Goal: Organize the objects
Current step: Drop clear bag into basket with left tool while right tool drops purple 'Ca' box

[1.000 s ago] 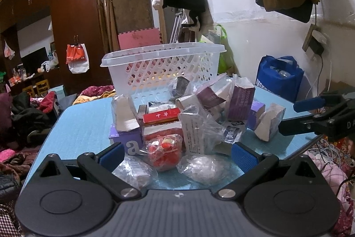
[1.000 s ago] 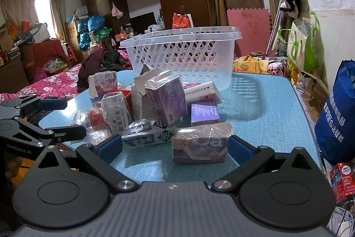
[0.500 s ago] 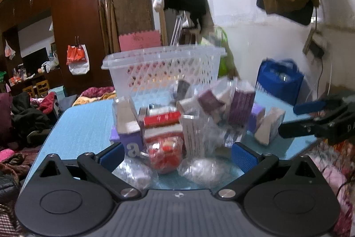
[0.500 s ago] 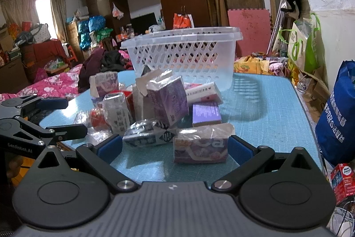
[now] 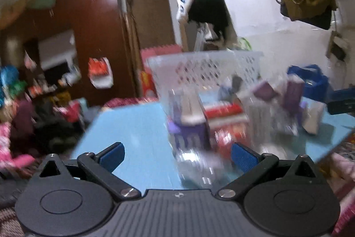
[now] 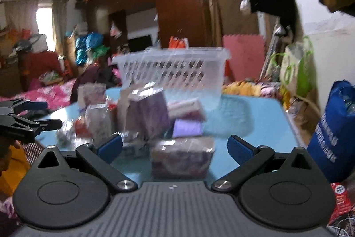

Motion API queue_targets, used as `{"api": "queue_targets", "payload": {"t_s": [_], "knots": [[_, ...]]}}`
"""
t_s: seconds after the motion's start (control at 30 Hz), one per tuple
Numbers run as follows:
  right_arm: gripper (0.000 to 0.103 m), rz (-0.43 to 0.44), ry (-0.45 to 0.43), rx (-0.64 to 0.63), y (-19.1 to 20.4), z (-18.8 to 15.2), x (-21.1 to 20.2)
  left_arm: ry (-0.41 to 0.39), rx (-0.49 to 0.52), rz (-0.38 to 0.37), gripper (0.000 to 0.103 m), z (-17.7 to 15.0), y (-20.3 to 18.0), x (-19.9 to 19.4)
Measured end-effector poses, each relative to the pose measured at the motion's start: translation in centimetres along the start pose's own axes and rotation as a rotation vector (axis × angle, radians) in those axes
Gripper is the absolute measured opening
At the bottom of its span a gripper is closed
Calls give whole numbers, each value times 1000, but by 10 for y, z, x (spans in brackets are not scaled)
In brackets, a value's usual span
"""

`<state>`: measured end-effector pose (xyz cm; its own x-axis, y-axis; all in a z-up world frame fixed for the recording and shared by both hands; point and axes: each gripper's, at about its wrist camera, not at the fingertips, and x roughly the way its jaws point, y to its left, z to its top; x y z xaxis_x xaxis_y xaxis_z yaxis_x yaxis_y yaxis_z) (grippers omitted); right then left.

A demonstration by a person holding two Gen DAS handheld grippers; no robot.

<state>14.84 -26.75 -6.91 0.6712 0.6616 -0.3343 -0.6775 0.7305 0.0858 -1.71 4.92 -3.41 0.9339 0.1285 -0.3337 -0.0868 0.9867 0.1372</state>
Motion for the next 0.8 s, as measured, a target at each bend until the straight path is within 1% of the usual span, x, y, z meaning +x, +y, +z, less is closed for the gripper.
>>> {"api": "queue_targets", "payload": {"t_s": [0.03, 0.17, 0.2, 0.23, 0.27, 0.3, 0.33, 0.4, 0.5, 0.53, 0.67, 0.8], "knots": [[103, -7, 14, -15, 2, -2, 4, 5, 0, -9, 102, -1, 0, 1], [103, -39, 35, -25, 2, -11, 13, 2, -5, -26, 93, -4, 0, 9], [102, -31, 36, -18, 0, -12, 14, 6, -2, -22, 87, -3, -1, 11], [101, -22, 37, -7, -1, -13, 15, 7, 4, -19, 84, -3, -1, 13], [100, -17, 38, 0, -3, -13, 15, 8, 5, -18, 75, -7, -4, 15], [99, -15, 40, 3, -3, -14, 15, 13, 5, -19, 64, -9, -5, 17], [97, -15, 42, 1, -5, -15, 17, 22, 1, -26, 58, -10, -5, 20], [93, -22, 42, 5, -7, -17, 18, 17, -9, -29, 59, -13, -4, 21], [80, -15, 44, 9, -8, -18, 17, 14, -5, -30, 59, -13, -3, 22], [72, -15, 46, 6, -8, -19, 17, 13, -2, -33, 59, -13, -3, 22], [72, -35, 30, -14, -8, -18, 15, 1, -3, -45, 59, -14, 0, 24], [72, -45, -17, -1, -13, -12, 2, -5, -27, -59, 58, -11, 4, 22]]}}
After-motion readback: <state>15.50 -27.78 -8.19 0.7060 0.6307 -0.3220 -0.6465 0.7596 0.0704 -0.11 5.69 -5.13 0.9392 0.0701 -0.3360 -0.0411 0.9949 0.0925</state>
